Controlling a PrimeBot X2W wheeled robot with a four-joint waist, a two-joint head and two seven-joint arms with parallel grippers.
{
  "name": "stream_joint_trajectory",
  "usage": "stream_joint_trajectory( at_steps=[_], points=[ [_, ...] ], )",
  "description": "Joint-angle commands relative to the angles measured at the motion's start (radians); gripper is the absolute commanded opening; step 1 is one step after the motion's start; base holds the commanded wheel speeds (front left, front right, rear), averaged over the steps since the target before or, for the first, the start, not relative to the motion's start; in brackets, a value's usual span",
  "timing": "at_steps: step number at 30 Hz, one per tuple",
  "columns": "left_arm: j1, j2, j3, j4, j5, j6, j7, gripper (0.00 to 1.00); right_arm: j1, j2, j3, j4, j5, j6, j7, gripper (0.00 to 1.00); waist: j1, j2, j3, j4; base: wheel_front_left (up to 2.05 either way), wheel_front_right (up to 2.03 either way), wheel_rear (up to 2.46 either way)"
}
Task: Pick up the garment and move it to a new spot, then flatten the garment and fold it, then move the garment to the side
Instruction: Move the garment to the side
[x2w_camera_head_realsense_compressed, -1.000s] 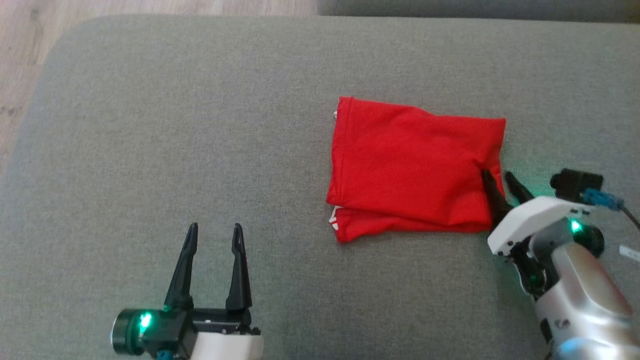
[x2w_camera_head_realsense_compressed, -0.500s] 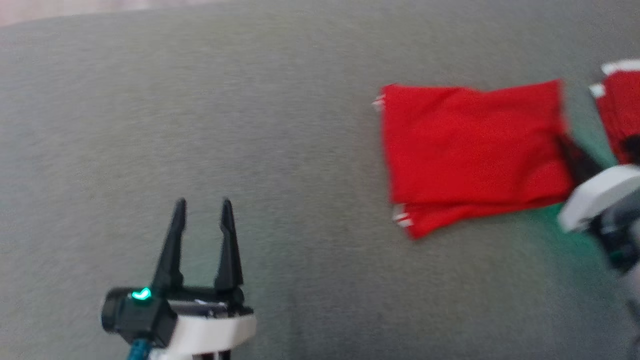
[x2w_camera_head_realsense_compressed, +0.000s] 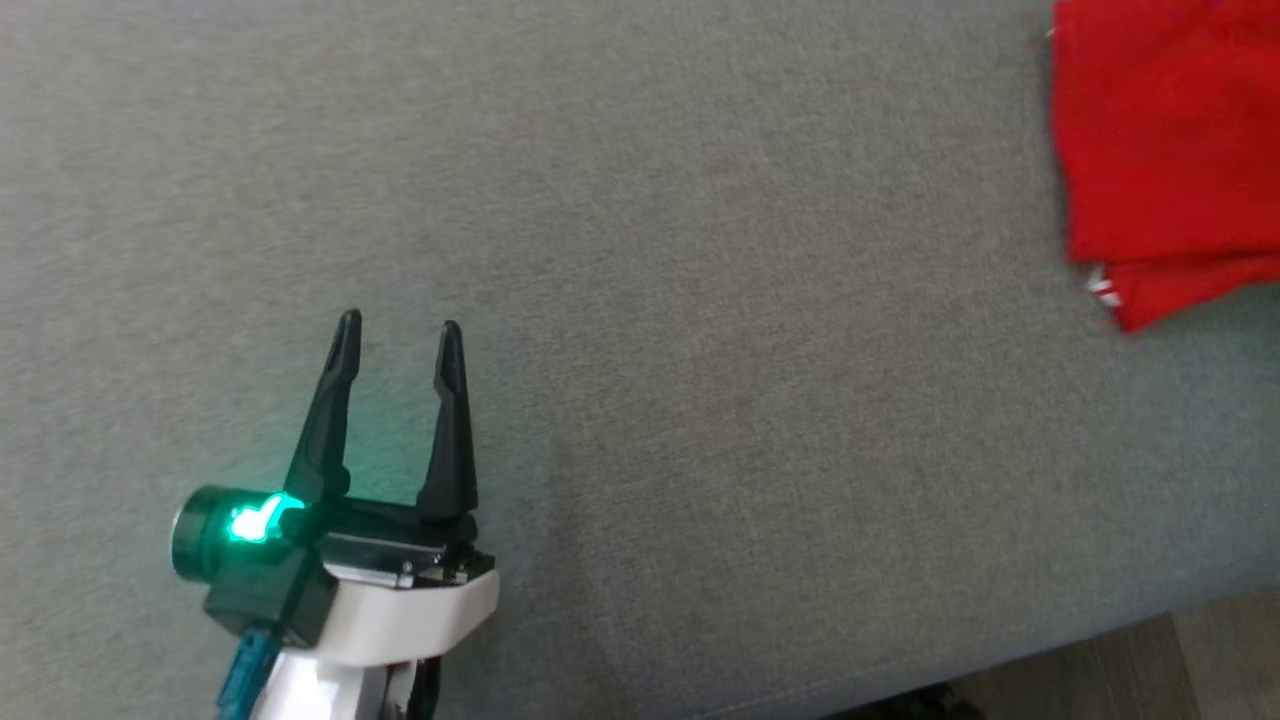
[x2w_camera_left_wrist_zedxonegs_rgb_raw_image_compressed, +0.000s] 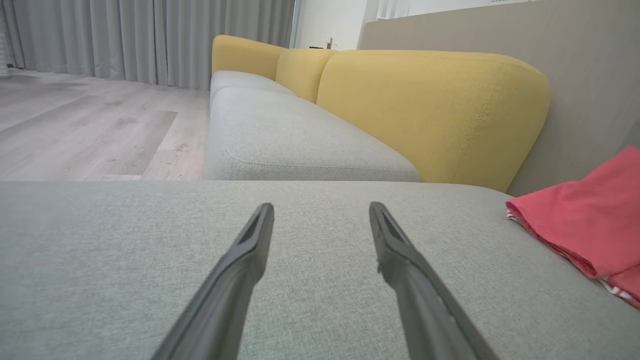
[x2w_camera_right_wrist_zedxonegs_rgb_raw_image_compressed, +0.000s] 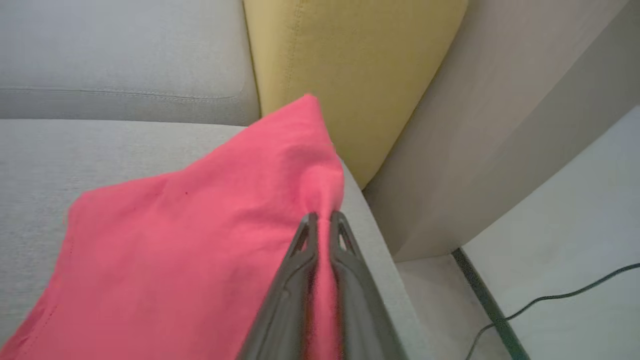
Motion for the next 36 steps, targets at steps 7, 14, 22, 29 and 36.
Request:
stream_joint_trajectory(
  at_steps=[7, 14, 22, 29, 36],
  points=[
    [-0.033, -0.001, 0.033, -0.022, 0.001, -0.014, -0.005, 1.0, 0.014, 0.078, -0.072, -0.131, -0.169, -0.001, -0.164, 1.0, -0.0002, 0.0, -0.014, 0.009, 0.0, 0.0, 0.0],
    [-0.003, -0.001, 0.022, -0.001, -0.015, 0.006, -0.005, 1.0, 0.157, 0.273, 0.056, -0.194, -0.227, -0.001, -0.237, 1.0, -0.0002, 0.0, -0.106, 0.085, 0.0, 0.0, 0.0],
    [0.04, -0.001, 0.0, 0.033, -0.05, 0.043, -0.005, 1.0, 0.295, 0.435, 0.206, -0.154, -0.198, -0.001, -0.338, 1.0, -0.0002, 0.0, -0.217, 0.18, 0.0, 0.0, 0.0],
    [0.102, -0.001, 0.008, 0.052, -0.062, 0.068, -0.005, 1.0, 0.434, 0.555, 0.195, -0.265, -0.297, -0.001, -0.349, 1.0, -0.0002, 0.0, -0.316, 0.236, 0.0, 0.0, 0.0],
    [0.181, -0.001, 0.033, 0.053, -0.058, 0.072, -0.005, 1.0, 0.63, 0.643, 0.092, -0.435, -0.394, -0.001, -0.35, 1.0, -0.0002, 0.0, -0.411, 0.255, 0.0, 0.0, 0.0]
  ],
)
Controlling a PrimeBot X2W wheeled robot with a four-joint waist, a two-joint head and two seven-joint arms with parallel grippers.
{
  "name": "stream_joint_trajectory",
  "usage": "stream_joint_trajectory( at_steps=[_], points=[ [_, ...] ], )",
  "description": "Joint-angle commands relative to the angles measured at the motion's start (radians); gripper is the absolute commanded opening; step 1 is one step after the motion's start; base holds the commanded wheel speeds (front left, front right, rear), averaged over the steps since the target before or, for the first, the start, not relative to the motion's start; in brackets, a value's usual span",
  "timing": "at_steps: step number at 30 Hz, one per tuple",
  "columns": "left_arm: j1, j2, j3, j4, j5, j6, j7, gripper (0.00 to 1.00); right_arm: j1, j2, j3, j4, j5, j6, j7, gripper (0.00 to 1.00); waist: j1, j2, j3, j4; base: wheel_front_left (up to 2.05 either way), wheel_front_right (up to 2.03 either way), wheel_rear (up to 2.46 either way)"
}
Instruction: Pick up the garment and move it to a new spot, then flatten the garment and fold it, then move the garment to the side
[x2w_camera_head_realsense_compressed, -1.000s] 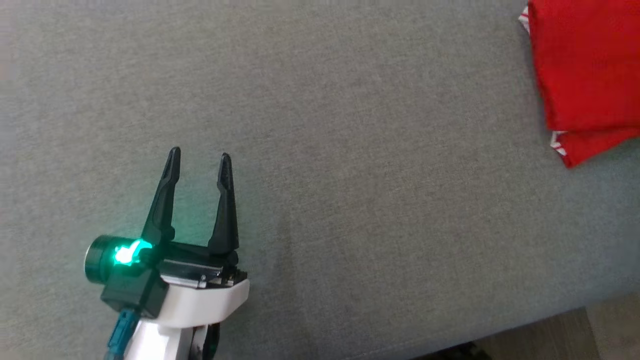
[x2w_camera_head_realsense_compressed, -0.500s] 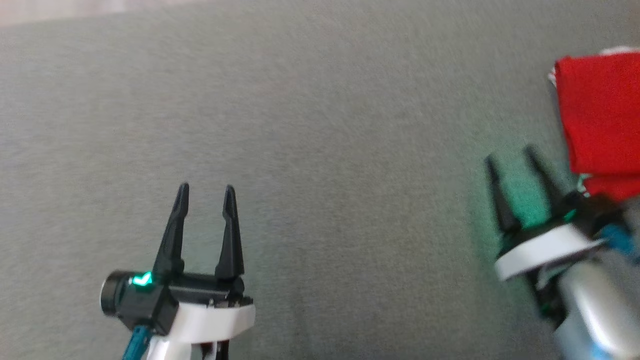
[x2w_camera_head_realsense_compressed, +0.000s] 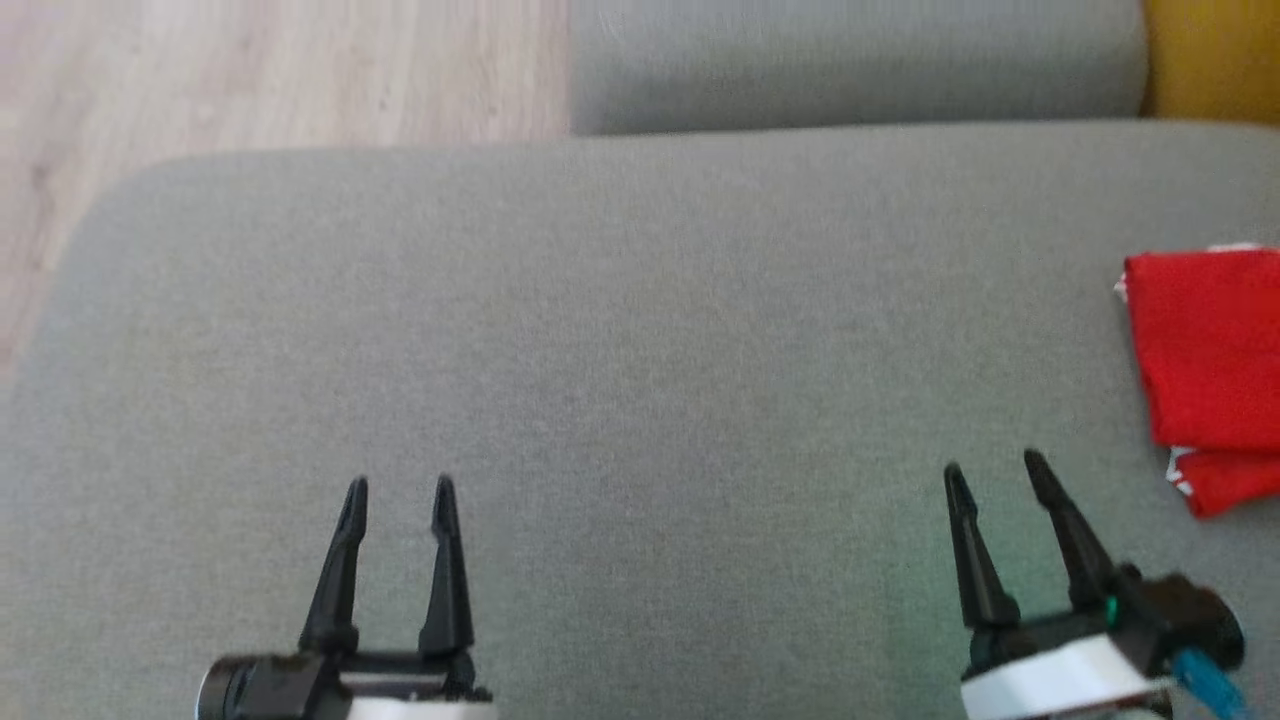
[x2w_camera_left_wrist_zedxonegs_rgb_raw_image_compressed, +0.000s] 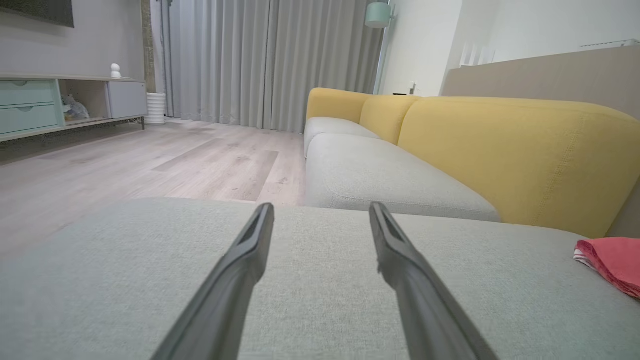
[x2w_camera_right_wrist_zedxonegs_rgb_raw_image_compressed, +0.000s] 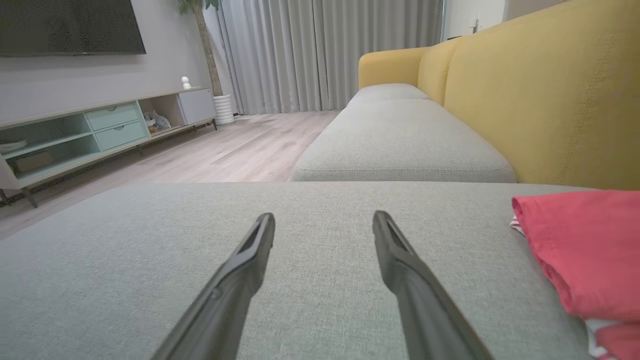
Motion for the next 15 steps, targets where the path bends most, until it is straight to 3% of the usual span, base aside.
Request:
stream_joint_trajectory(
  at_steps=[1, 15],
  points=[
    [-0.009, -0.002, 0.039, -0.027, -0.001, 0.006, -0.005, 1.0, -0.011, 0.002, 0.015, -0.043, -0.007, -0.001, -0.011, 1.0, 0.0003, 0.0, -0.031, 0.01, 0.0, 0.0, 0.0],
    [0.026, -0.002, 0.046, -0.03, -0.004, 0.025, -0.005, 1.0, 0.037, 0.023, -0.015, -0.065, -0.017, -0.001, -0.011, 1.0, 0.0003, 0.0, -0.052, 0.01, 0.0, 0.0, 0.0]
  ],
)
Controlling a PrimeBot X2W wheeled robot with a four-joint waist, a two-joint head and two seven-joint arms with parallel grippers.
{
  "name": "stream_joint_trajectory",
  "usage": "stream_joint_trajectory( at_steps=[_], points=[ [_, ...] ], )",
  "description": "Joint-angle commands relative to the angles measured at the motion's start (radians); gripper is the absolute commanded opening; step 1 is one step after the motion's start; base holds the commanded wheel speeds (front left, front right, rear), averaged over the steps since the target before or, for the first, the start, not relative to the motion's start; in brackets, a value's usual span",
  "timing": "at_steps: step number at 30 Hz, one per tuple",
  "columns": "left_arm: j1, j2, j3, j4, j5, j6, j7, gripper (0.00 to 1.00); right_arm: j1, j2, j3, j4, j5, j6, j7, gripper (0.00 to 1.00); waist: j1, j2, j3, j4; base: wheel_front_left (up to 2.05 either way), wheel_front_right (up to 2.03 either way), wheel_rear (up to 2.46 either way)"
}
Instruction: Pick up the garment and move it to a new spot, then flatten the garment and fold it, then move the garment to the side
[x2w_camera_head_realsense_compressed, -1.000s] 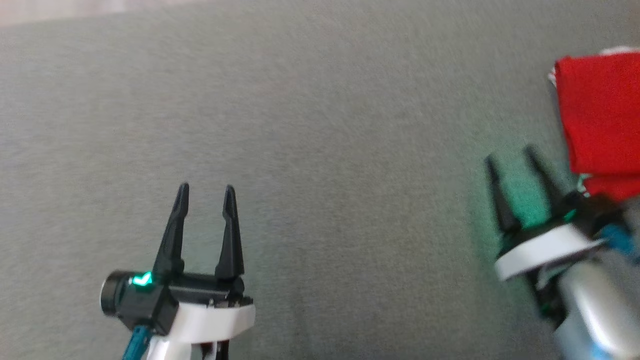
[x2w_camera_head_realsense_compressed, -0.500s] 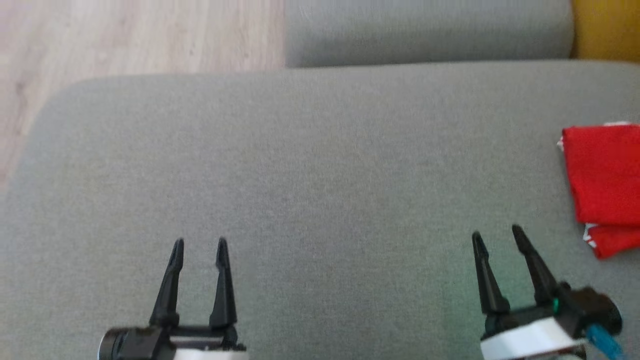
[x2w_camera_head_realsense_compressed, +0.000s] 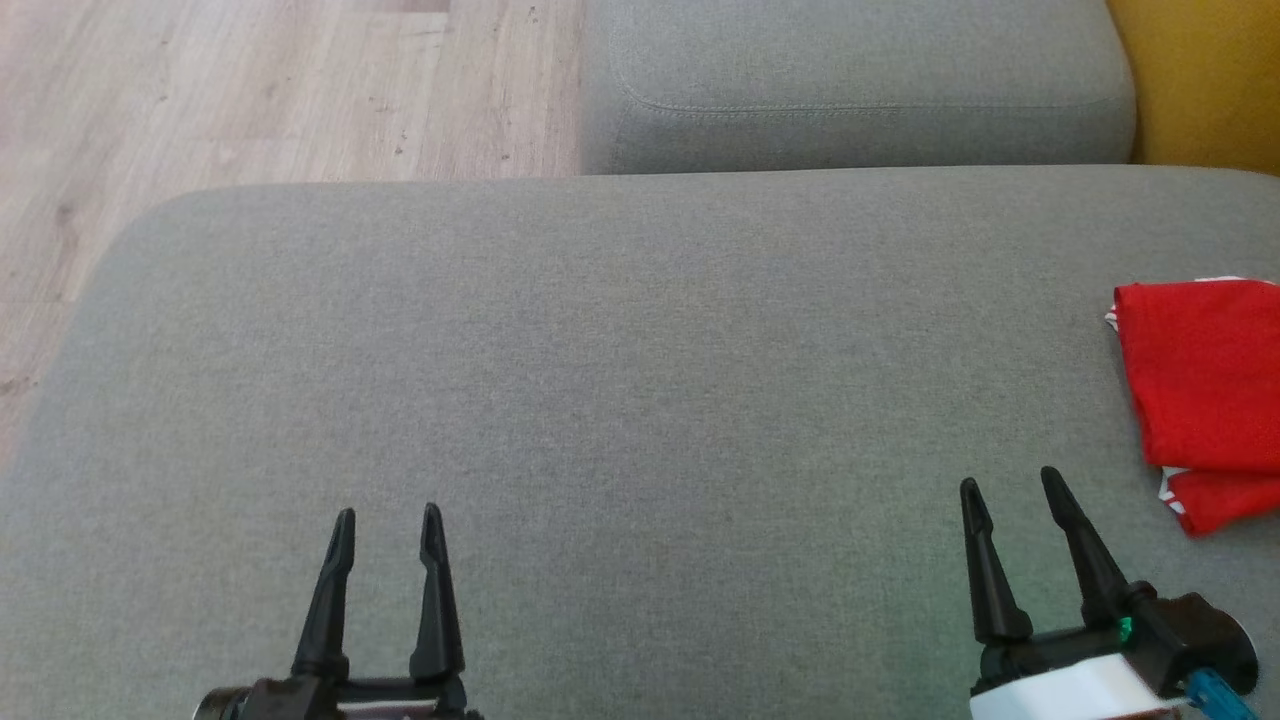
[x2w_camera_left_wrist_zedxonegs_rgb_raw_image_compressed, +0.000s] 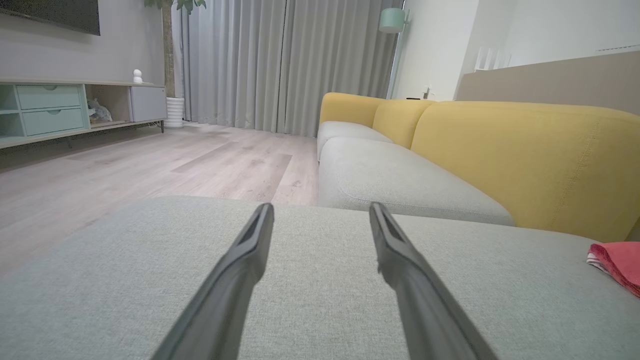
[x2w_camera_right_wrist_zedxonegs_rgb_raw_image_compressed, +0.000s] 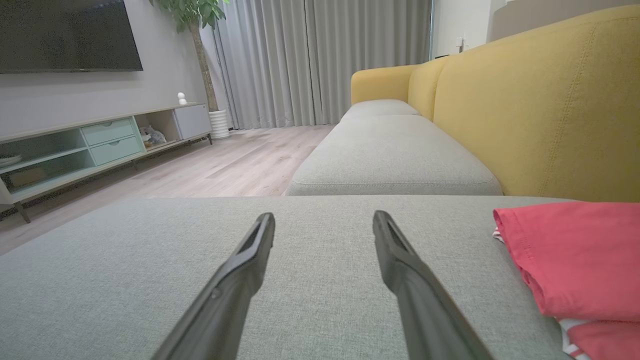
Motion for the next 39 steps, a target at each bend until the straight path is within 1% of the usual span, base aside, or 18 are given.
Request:
stream_joint_trajectory(
  at_steps=[1, 2, 6, 14, 39],
  points=[
    [-0.025, -0.003, 0.032, -0.031, -0.001, 0.008, -0.005, 1.0, -0.014, -0.004, 0.021, -0.034, -0.008, -0.001, -0.011, 1.0, 0.0, 0.0, 0.002, -0.003, 0.0, 0.0, 0.0],
    [0.0, 0.0, 0.0, 0.0, 0.001, 0.004, 0.0, 0.0, 0.0, 0.0, -0.001, 0.0, 0.0, 0.0, 0.0, 0.0, 0.0, 0.0, 0.001, -0.003, 0.0, 0.0, 0.0],
    [0.007, -0.001, -0.001, 0.059, -0.004, 0.003, 0.001, 0.0, 0.001, 0.0, 0.002, 0.059, 0.006, 0.0, 0.002, 0.0, 0.0, 0.0, 0.002, -0.004, 0.0, 0.0, 0.0],
    [-0.006, 0.005, 0.011, 0.064, -0.09, -0.007, 0.015, 0.0, -0.013, -0.006, 0.0, 0.063, 0.097, 0.0, 0.016, 0.0, 0.0, 0.0, 0.002, -0.008, 0.0, 0.0, 0.0],
    [-0.072, 0.021, 0.057, 0.118, -0.389, -0.055, 0.072, 0.0, -0.072, -0.022, -0.015, 0.093, 0.416, 0.0, 0.072, 0.0, 0.0, 0.0, 0.0, -0.024, 0.0, 0.0, 0.0]
  ],
)
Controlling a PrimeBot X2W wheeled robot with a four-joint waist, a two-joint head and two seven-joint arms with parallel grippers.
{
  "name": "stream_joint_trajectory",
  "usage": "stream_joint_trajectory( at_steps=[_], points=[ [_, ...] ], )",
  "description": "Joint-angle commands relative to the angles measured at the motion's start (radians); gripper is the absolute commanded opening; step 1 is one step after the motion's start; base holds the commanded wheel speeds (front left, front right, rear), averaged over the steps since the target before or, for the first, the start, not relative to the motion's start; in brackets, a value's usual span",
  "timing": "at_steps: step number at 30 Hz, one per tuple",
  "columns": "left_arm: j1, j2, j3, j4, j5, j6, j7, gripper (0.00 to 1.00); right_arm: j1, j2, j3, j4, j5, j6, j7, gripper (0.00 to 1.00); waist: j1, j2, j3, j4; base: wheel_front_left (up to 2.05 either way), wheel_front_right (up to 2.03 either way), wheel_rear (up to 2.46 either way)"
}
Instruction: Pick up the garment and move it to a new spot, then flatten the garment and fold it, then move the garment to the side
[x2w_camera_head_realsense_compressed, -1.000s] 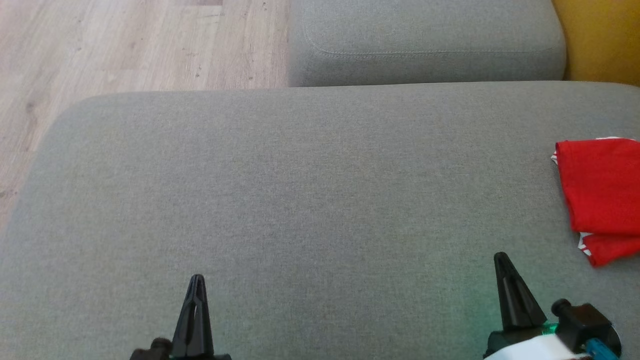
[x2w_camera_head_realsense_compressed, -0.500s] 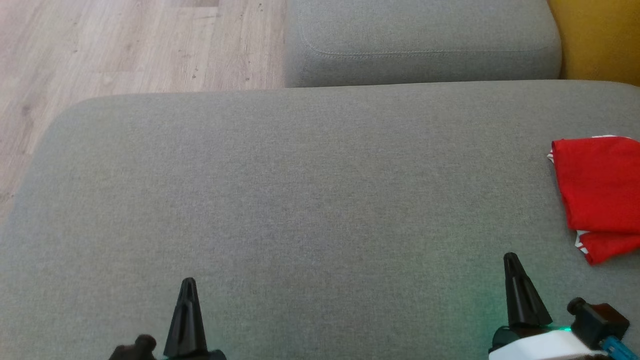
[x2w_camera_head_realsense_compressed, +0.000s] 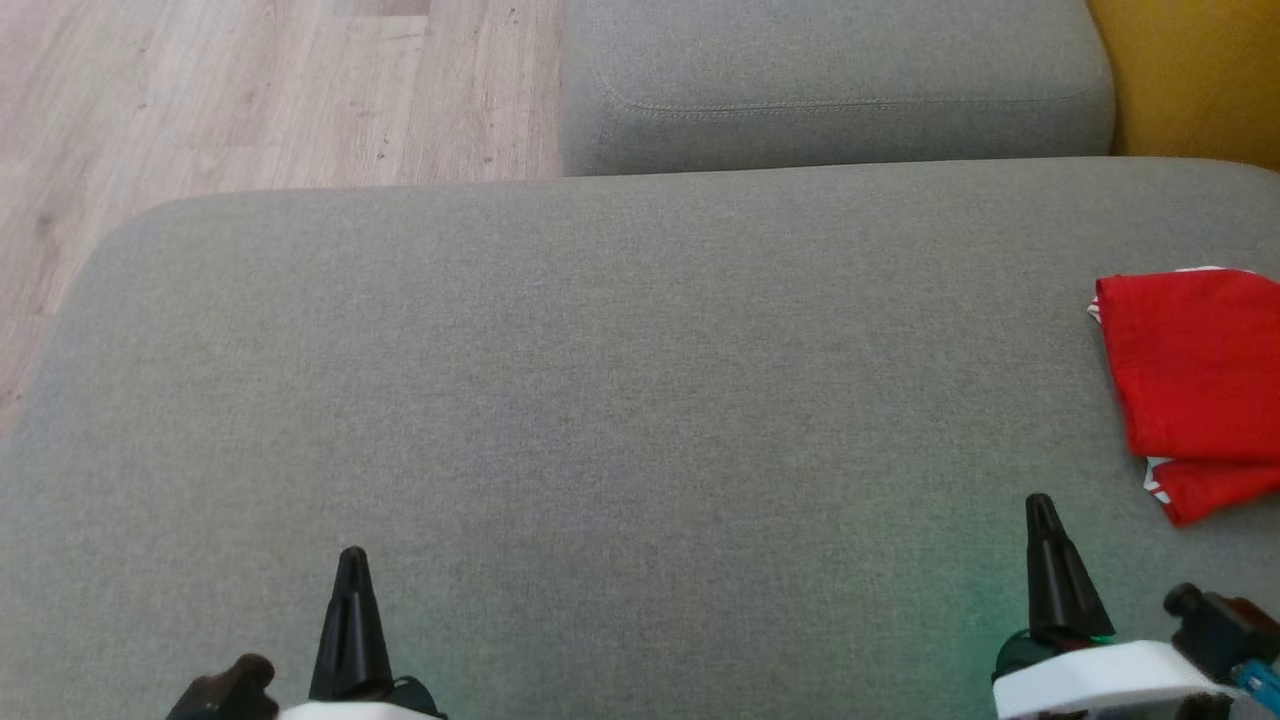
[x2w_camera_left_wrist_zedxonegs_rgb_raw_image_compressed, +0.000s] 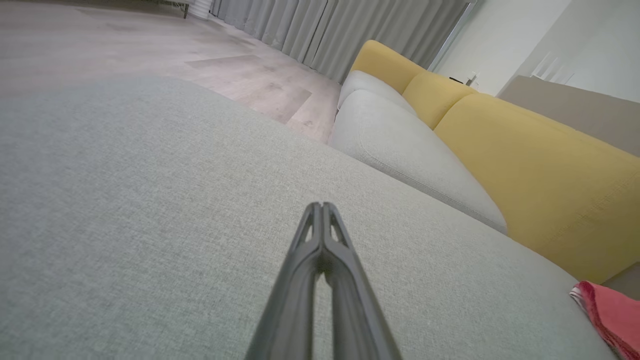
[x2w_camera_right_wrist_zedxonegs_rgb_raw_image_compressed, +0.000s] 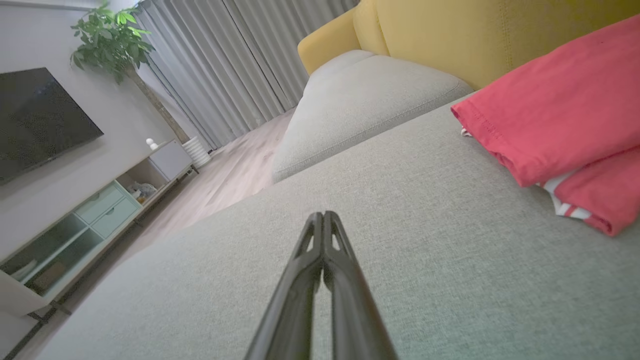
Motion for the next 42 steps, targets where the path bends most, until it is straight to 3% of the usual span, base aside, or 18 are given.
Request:
stream_joint_trajectory(
  at_steps=[1, 42],
  points=[
    [-0.046, 0.014, 0.023, -0.024, -0.031, -0.007, 0.004, 0.0, -0.047, -0.021, -0.004, -0.028, 0.035, 0.0, 0.007, 0.0, 0.0, 0.0, 0.0, -0.001, 0.0, 0.0, 0.0],
    [-0.143, 0.024, 0.121, 0.042, -0.503, -0.081, 0.113, 0.0, -0.14, -0.031, -0.048, 0.016, 0.539, 0.0, 0.115, 0.0, 0.0, 0.0, -0.001, -0.027, 0.0, 0.0, 0.0]
  ],
)
